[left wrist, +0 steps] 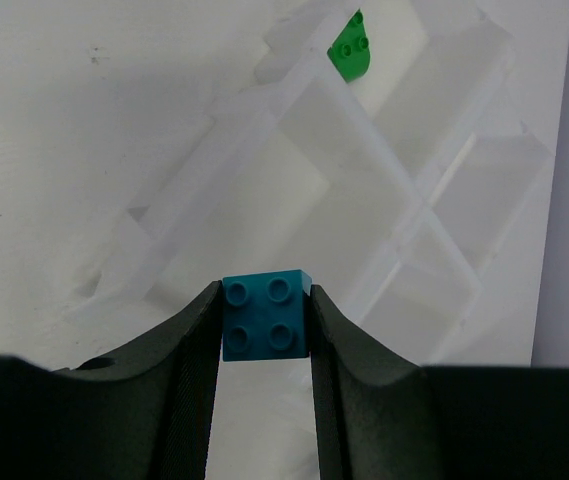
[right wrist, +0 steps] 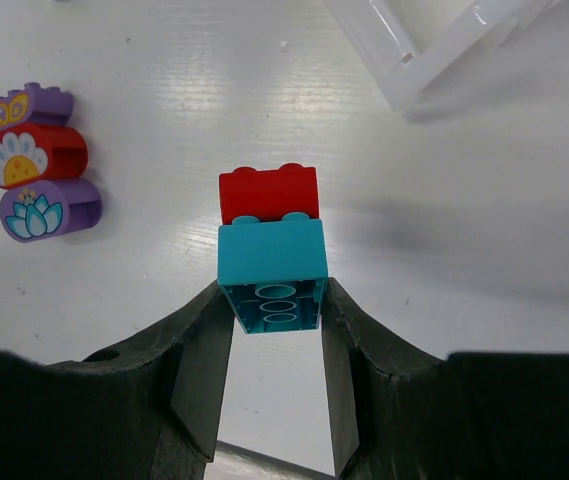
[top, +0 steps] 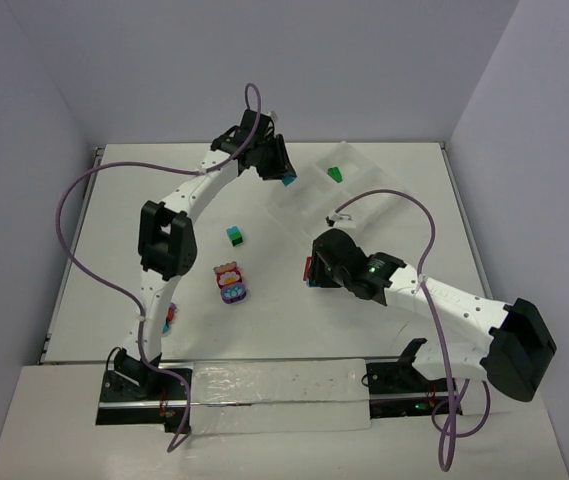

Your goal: Sort the legos into containers by color

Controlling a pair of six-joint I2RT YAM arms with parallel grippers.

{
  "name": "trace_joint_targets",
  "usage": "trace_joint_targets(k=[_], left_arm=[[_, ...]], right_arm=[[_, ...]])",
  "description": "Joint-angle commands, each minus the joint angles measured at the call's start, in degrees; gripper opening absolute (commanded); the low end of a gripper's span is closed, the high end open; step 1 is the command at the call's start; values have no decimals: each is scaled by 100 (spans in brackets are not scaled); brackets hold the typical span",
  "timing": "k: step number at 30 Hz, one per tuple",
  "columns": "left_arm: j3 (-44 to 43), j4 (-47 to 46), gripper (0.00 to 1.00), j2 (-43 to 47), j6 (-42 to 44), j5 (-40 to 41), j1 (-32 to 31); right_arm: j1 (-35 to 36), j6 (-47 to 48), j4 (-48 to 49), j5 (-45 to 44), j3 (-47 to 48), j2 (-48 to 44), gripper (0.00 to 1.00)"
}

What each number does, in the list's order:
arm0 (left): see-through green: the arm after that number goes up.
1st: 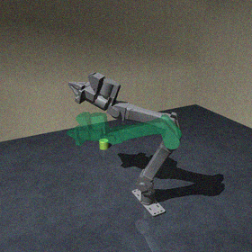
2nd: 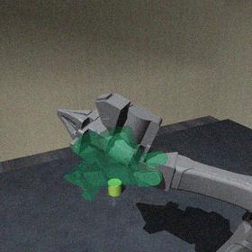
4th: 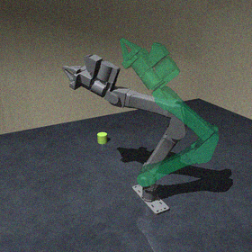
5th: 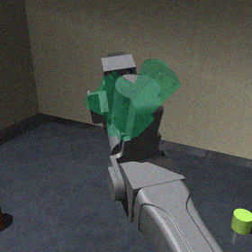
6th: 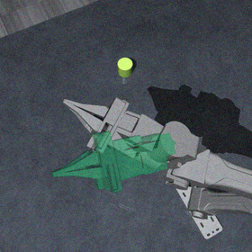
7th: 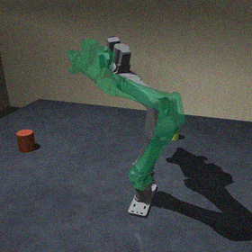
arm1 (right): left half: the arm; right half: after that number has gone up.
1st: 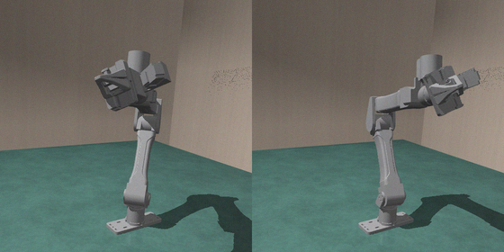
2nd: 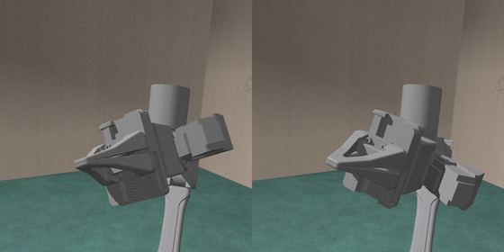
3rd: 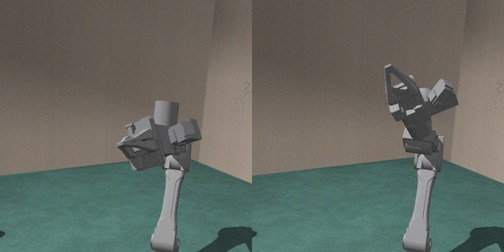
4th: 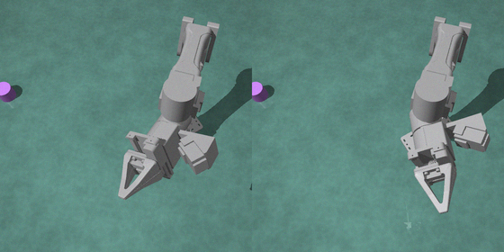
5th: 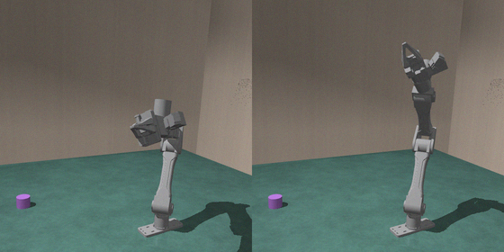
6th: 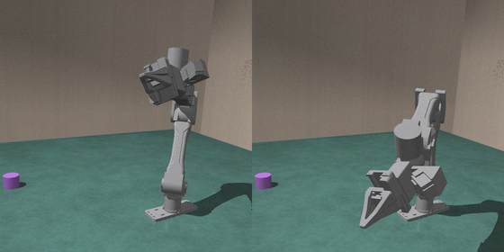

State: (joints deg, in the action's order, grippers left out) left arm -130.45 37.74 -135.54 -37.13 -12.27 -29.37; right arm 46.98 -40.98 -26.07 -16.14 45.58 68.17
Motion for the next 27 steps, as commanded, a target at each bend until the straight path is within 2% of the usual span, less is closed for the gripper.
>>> trace_joint_targets(k=[1,7,9,12,14,20,23,27], left_arm=[[-317,-442,0,-146,-40,-30,-48],[-611,-512,0,-585,-105,106,-125],[-613,-576,9,-650,-147,75,-132],[-617,-603,33,-655,-150,12,-139],[-593,-577,46,-605,-129,0,-139],[-317,-495,63,-145,-8,-54,-151],[-62,-410,72,423,98,-56,-166],[169,-143,75,1016,321,-25,-166]], right_arm=[[-37,-187,-56,-264,20,57,11],[-37,-222,-36,-211,119,202,11],[-39,-206,-85,-261,146,187,11],[-31,-171,-155,-317,179,162,11],[-31,-160,-160,-303,186,164,11],[-32,-75,-130,-122,291,118,11],[-31,49,-80,37,364,-90,11],[-49,188,-158,95,502,-423,11]])
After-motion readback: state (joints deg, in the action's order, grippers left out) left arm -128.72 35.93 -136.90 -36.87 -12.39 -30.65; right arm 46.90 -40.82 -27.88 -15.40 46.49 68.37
